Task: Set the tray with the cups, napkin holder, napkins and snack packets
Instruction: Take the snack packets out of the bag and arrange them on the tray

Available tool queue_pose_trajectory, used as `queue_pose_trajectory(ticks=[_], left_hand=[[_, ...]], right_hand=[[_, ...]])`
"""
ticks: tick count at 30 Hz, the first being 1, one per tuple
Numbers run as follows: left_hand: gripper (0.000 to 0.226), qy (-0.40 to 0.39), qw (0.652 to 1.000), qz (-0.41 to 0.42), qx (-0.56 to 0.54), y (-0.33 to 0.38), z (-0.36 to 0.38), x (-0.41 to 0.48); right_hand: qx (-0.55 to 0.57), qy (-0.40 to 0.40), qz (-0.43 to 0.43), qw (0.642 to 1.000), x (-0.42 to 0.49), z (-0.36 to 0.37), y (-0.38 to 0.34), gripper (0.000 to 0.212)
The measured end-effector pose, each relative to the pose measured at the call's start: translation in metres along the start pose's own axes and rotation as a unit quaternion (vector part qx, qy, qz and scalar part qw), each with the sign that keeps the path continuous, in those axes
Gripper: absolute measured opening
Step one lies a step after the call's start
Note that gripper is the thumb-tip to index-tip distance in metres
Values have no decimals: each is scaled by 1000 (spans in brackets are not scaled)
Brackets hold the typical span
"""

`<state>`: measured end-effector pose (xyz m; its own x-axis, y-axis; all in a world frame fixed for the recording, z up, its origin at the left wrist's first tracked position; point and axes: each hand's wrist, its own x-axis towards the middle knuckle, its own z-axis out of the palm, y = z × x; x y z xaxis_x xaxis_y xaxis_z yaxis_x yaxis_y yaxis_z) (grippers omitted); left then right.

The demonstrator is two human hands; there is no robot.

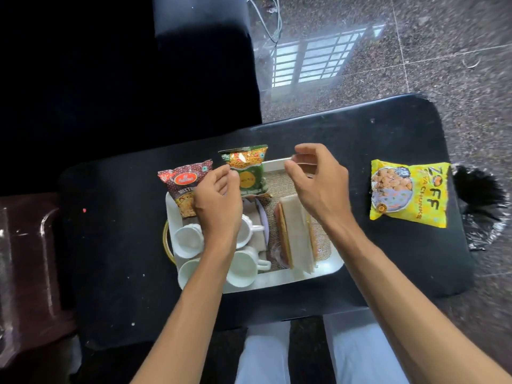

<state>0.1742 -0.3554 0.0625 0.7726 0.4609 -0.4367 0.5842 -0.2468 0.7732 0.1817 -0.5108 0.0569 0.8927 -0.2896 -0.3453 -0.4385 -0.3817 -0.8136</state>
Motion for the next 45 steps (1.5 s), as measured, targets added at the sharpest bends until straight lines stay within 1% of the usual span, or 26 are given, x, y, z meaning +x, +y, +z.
queue_pose_trajectory(ticks=[2,4,6,8,10,12,14,16,17,18,21,22,24,26,29,31,33,36,39,42,45], left_hand=[[22,-16,999,14,-24,9,5,-13],[17,-54,997,46,-28,19,19,-27],[18,-96,990,100,4,29,42,-38],[19,-146,971,175,68,39,73,-48],[21,-202,943,234,121,47,108,-56],[24,-258,907,282,176,53,143,-62],[31,-313,861,321,239,57,174,-65],[38,-354,815,354,292,58,201,-65],[41,-364,797,365,315,58,213,-64],[44,-371,782,370,338,58,223,-63],[50,-390,747,357,402,56,248,-58],[51,-400,735,346,425,54,253,-57],[49,-412,709,333,466,52,261,-55],[45,-407,696,337,486,51,265,-53],[42,-401,706,325,484,51,267,-50],[40,-394,730,305,468,52,264,-48],[38,-376,766,290,433,54,255,-48],[35,-323,835,279,347,60,230,-48],[30,-253,887,282,263,69,194,-46],[28,-200,919,269,207,76,149,-39],[24,-156,939,245,186,74,108,-29]], right_hand=[[46,41,21,998,-18,-30,10,21],[88,85,66,990,-35,-58,29,19],[134,131,141,972,-49,-80,55,19],[178,163,234,942,-58,-97,79,20],[235,184,310,902,-62,-111,100,25],[304,201,365,857,-61,-121,115,37],[363,202,404,815,-56,-127,125,50],[399,190,424,790,-48,-130,132,59],[404,181,428,788,-44,-131,134,60],[403,172,430,790,-39,-132,136,57],[403,149,429,795,-26,-132,139,28],[402,145,429,796,-22,-132,140,23],[394,145,432,798,-15,-133,142,26],[385,152,438,798,-9,-133,145,34],[356,160,429,814,-4,-132,149,34],[323,158,409,839,-1,-133,150,26],[283,151,377,869,0,-137,148,21],[209,133,286,926,-1,-143,135,20],[127,108,169,971,2,-149,112,19],[86,69,75,991,9,-146,84,16],[60,28,9,998,20,-128,59,18]])
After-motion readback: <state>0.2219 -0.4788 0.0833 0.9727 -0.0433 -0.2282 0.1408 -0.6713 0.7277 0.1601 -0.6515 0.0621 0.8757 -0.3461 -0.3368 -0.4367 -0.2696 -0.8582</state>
